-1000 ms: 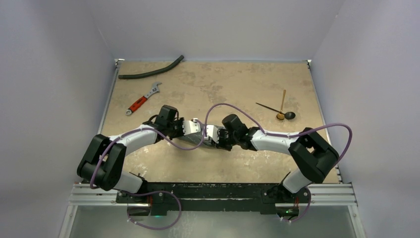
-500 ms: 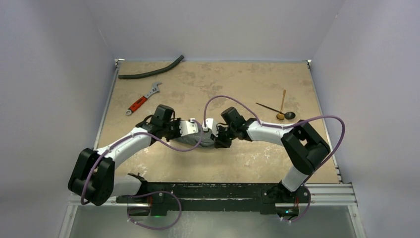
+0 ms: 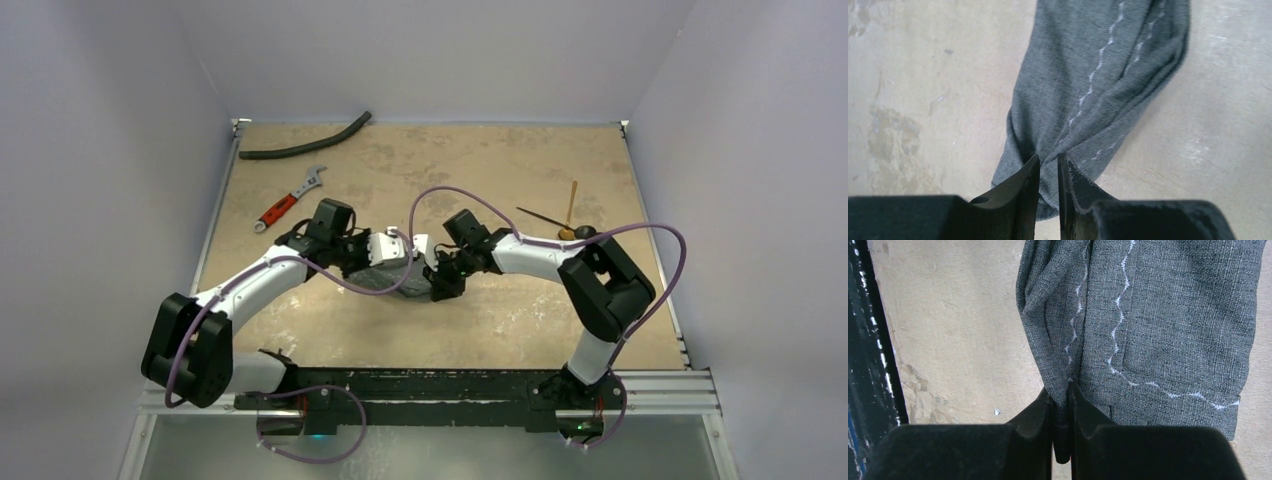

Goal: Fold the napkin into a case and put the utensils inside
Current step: Fold the 2/3-rectangle-folded napkin at the center of the board.

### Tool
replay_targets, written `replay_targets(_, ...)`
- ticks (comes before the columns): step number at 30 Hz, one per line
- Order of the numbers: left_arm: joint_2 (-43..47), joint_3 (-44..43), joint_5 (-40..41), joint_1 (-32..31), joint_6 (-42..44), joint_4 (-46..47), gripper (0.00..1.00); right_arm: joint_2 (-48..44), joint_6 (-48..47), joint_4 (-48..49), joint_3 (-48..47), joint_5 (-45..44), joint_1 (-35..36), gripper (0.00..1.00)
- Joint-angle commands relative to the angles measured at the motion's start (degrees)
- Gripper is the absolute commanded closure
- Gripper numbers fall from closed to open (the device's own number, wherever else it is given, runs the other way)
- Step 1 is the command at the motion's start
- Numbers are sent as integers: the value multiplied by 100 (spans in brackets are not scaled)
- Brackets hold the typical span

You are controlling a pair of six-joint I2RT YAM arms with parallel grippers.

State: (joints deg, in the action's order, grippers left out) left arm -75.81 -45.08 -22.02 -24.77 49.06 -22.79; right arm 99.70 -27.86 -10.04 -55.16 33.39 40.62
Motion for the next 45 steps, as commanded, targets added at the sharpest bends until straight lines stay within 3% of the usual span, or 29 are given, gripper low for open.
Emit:
replay_targets(1,7,-104,-881,-107,494,-425,83,39,103,-332,-226,424,-132,98)
replay_targets(6,152,158,-954,-365,1476,-778,84,128,110,-486,-408,741,-287,98)
replay_targets(10,469,297,-1022,-785,1625,-659,83,229,105,-610,-526,915,-360,98)
replay_targets(14,498,428,-484,-972,624,608,83,395,150,-730,-688,1003,-397,98)
replay_targets(18,-62,307,102,-580,-163,1693,93,509,177,-776,-765,1012,-400,98)
replay_targets(22,-807,-45,95,-485,-62,1661,95,502,202,-793,-785,1100,-401,98)
replay_targets(34,-1497,-405,-132,-719,215,2147,95,561,353,-824,-883,1335,-450,98)
replay_targets(45,-1743,62,-194,-833,1110,2472,95,644,609,-784,-889,1650,-589,98)
